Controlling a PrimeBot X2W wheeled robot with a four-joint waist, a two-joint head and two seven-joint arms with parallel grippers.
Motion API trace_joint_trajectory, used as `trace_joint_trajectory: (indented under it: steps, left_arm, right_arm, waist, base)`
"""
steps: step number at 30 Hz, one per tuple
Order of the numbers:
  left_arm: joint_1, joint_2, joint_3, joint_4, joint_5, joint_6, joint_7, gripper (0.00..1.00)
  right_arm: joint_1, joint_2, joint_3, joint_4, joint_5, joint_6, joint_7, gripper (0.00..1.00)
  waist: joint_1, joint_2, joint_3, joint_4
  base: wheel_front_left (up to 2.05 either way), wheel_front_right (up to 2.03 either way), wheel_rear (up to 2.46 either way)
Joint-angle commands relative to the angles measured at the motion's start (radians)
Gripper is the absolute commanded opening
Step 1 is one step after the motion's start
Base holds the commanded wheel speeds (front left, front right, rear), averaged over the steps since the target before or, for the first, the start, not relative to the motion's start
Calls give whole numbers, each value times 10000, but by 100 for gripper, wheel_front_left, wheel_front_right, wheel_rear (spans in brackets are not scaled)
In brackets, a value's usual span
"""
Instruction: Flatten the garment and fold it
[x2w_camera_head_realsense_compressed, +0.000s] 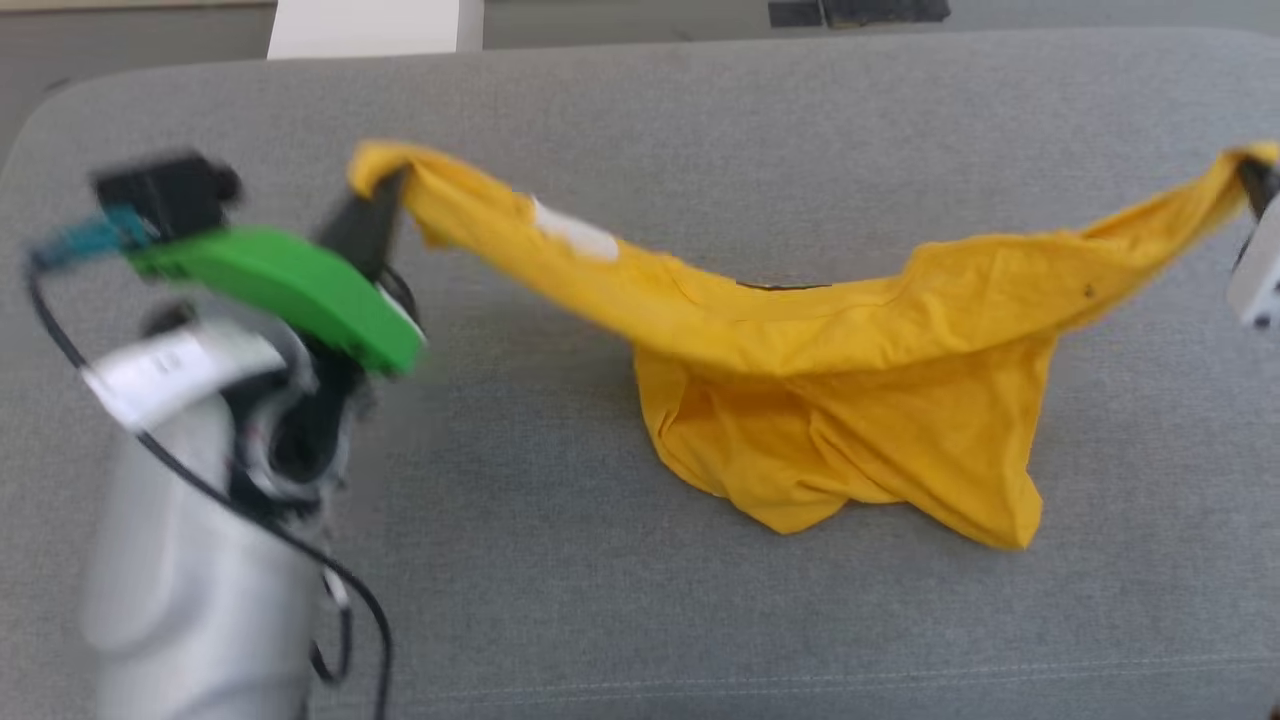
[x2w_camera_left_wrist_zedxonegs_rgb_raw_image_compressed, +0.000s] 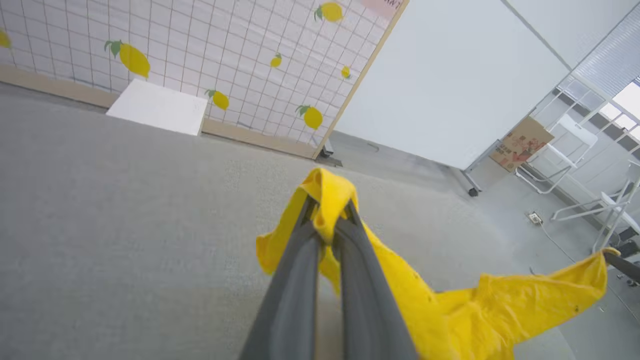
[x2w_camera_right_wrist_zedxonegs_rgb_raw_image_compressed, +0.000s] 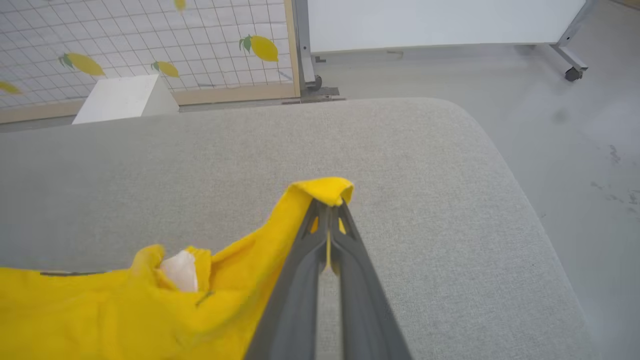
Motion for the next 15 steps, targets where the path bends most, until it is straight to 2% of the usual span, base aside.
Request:
trace_joint_trajectory:
  steps: [1, 5, 7, 9, 11, 15]
  left_arm:
    - [-691, 204, 156, 362, -5, -49, -15, 0]
    - [-2529, 634, 108, 1726, 566, -111, -186, 0]
    - [-3533, 671, 104, 2476, 712, -142, -383, 0]
    - [-4593, 849, -69, 3189, 1072, -352, -699, 0]
    - [-5682, 1010, -308, 3879, 1474, -486, -883, 0]
    - [-7808, 1202, -560, 4964, 2168, -455, -1418, 0]
  right_arm:
    - [-571, 18, 49, -74, 208, -13, 78, 0]
    - [-2035, 217, 17, 294, 472, -13, 299, 0]
    - [-2853, 377, -40, 645, 480, -13, 322, 0]
    - [-3825, 892, -630, 1060, 672, -13, 229, 0]
    - [-4689, 1024, -596, 1361, 295, -13, 41, 0]
    - [-6440, 1264, -851, 2020, -468, -13, -639, 0]
  waist:
    - [0, -1, -170, -147]
    - [0, -1, -42, -139]
    - [0, -1, 89, -125]
    - [0, -1, 281, -123]
    - [0, -1, 542, -129]
    - [0, -1, 1142, -174]
  base:
    - [0, 0, 0]
    - [0, 0, 0]
    - [0, 0, 0]
    - [0, 0, 0]
    - [0, 0, 0]
    - [0, 0, 0]
